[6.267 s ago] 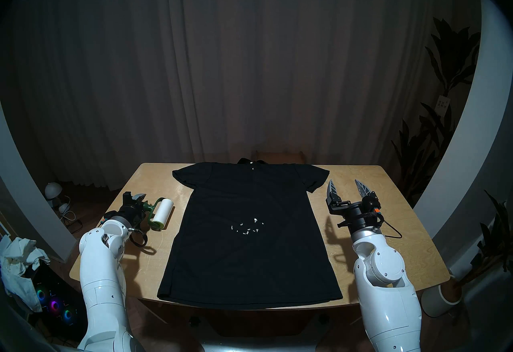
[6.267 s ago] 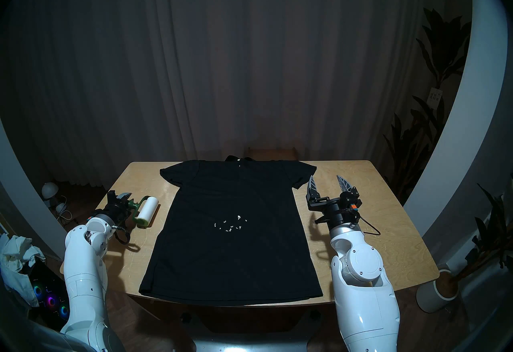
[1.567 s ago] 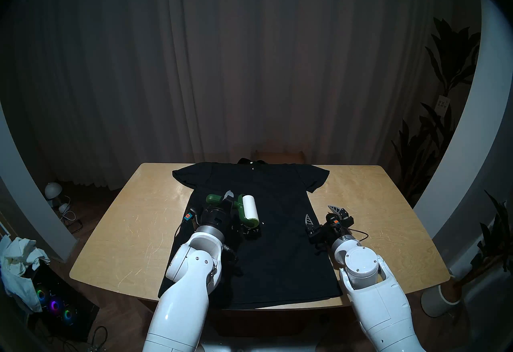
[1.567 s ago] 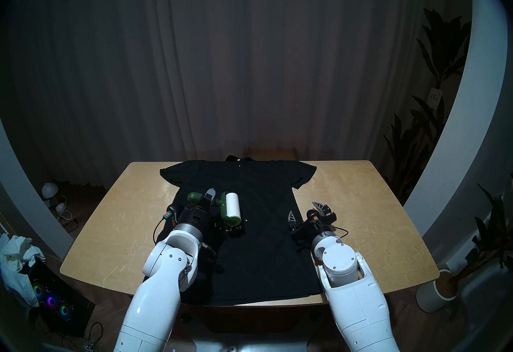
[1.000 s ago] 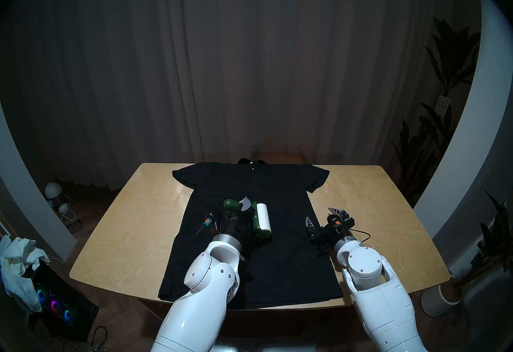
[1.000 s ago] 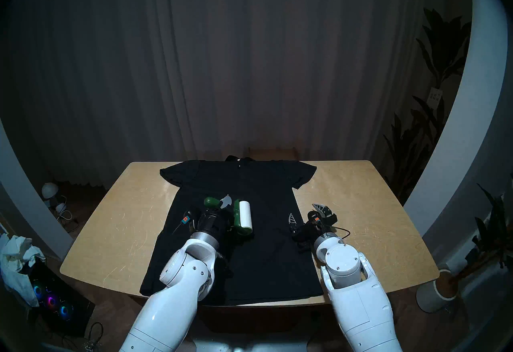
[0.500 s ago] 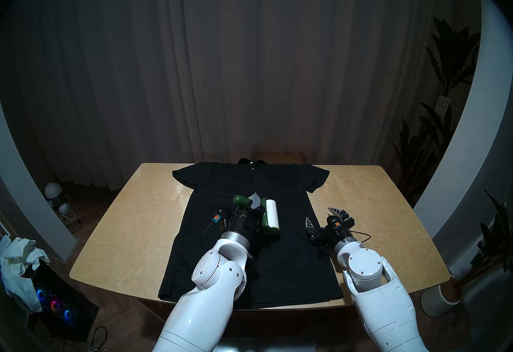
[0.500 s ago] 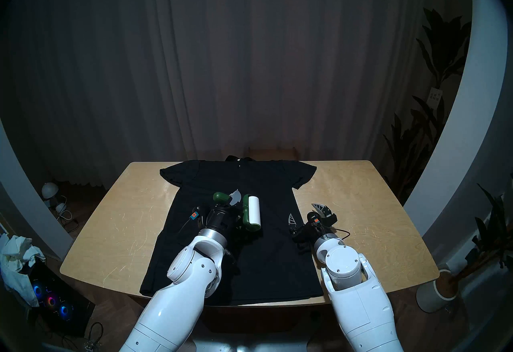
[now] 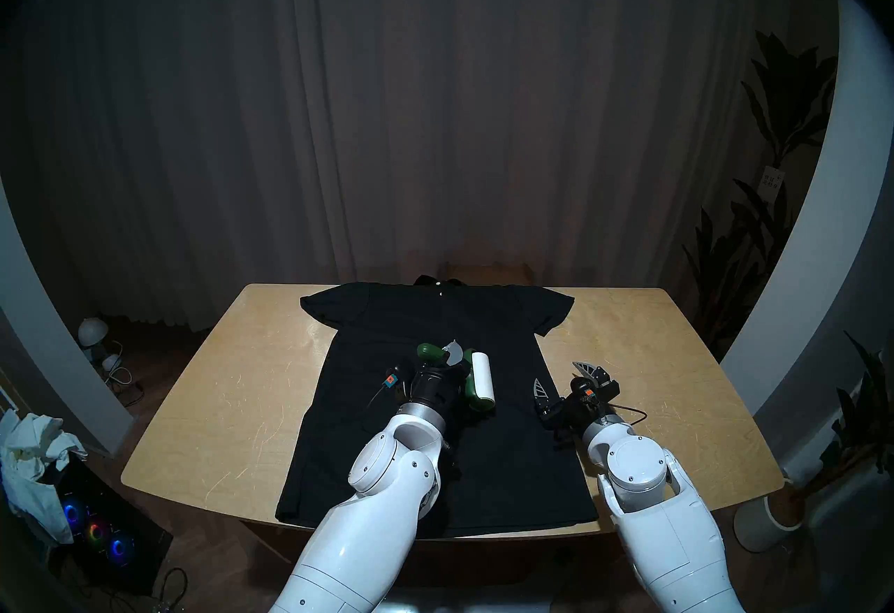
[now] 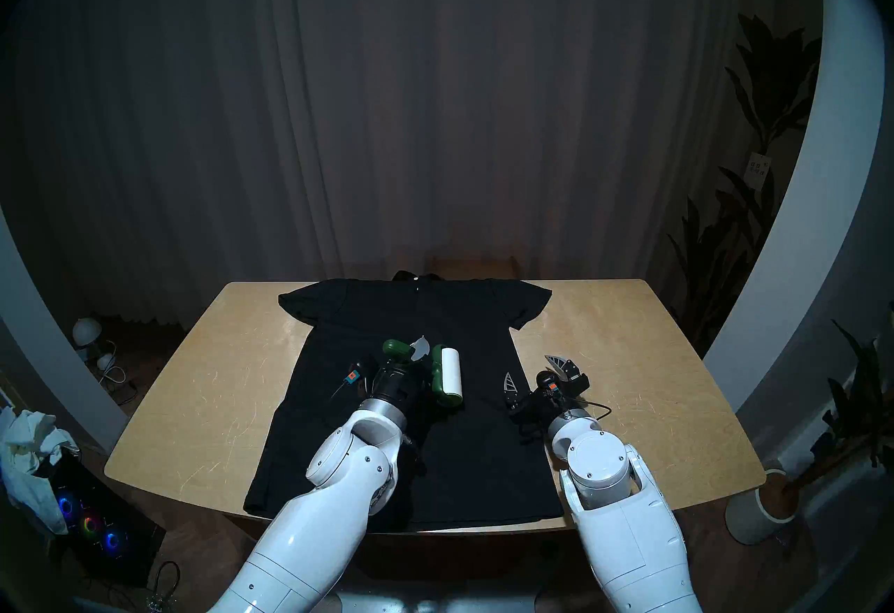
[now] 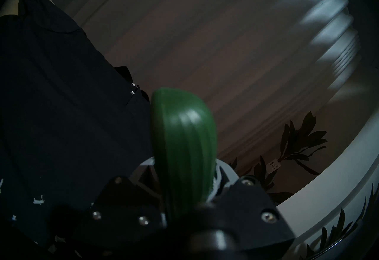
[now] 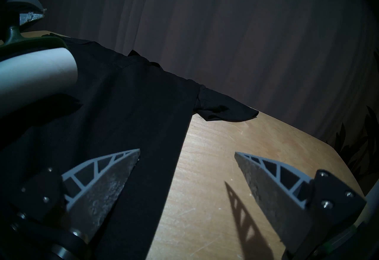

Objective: Use the fur roller to clean a top

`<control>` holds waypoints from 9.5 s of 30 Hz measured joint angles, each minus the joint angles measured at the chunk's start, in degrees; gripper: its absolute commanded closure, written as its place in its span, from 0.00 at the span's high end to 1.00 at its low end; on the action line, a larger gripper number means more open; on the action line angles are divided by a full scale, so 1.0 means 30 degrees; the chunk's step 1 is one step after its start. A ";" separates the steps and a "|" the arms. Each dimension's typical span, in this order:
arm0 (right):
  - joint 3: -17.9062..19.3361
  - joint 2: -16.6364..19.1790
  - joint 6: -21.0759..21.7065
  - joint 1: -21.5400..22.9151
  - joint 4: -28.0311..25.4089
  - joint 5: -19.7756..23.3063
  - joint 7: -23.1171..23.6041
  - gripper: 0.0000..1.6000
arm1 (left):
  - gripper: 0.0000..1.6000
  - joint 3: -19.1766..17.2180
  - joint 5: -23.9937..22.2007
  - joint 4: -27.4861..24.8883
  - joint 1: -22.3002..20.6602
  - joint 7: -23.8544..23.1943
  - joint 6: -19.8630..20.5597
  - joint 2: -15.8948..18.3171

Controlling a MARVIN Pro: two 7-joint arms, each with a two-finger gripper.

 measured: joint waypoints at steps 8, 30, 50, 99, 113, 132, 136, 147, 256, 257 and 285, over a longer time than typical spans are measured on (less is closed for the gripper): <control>0.0010 -0.0026 0.0405 -0.0143 -0.0257 0.0098 -0.0067 1.00 | 0.00 0.0293 0.0769 0.0391 -0.0308 0.0238 -0.0026 0.0125; 0.0018 -0.0112 0.1297 -0.0280 -0.0645 0.0429 -0.0003 1.00 | 0.00 0.0333 0.1479 0.0397 -0.0535 0.1432 0.0343 0.0599; 0.0015 0.0299 0.2024 0.0134 -0.0592 0.0582 0.0817 1.00 | 0.00 -0.0182 0.0427 -0.0400 0.0158 0.1642 0.1094 0.1226; -0.0711 0.0754 0.2052 0.0856 -0.0013 0.0094 -0.0166 1.00 | 0.00 -0.1995 -0.0706 -0.0896 0.1292 0.1233 0.1663 0.2923; -0.0607 0.0843 0.2052 0.0881 0.0043 0.0173 -0.0212 1.00 | 0.00 -0.2496 -0.0936 -0.0815 0.1396 0.1316 0.1140 0.2884; -0.0597 0.0952 0.2008 0.0941 0.0128 0.0335 -0.0059 1.00 | 0.00 -0.3424 -0.1882 -0.1063 0.1841 0.1662 0.0276 0.2850; -0.0600 0.0977 0.2000 0.0957 0.0145 0.0367 -0.0016 1.00 | 0.00 -0.3623 -0.2159 -0.1257 0.2063 0.1725 0.0149 0.2853; -0.0598 0.1056 0.1928 0.1011 0.0228 0.0477 0.0125 1.00 | 0.00 -0.4670 -0.4090 -0.1898 0.2713 0.1679 0.0019 0.2699; 0.1711 0.1511 0.1313 -0.0332 -0.0452 0.6414 0.2610 1.00 | 0.00 -1.0009 -0.8579 -0.6712 0.4651 0.3199 -0.1370 0.4294; 0.1800 0.1467 0.1305 -0.0366 -0.0611 0.6597 0.2667 1.00 | 0.00 -1.0116 -0.8981 -0.6631 0.4659 0.2987 -0.1193 0.4301; 0.4090 0.0496 0.2400 0.0264 -0.2262 0.9057 0.1738 1.00 | 0.00 -1.2339 -2.0300 0.0542 0.3020 -0.1682 0.8143 0.5925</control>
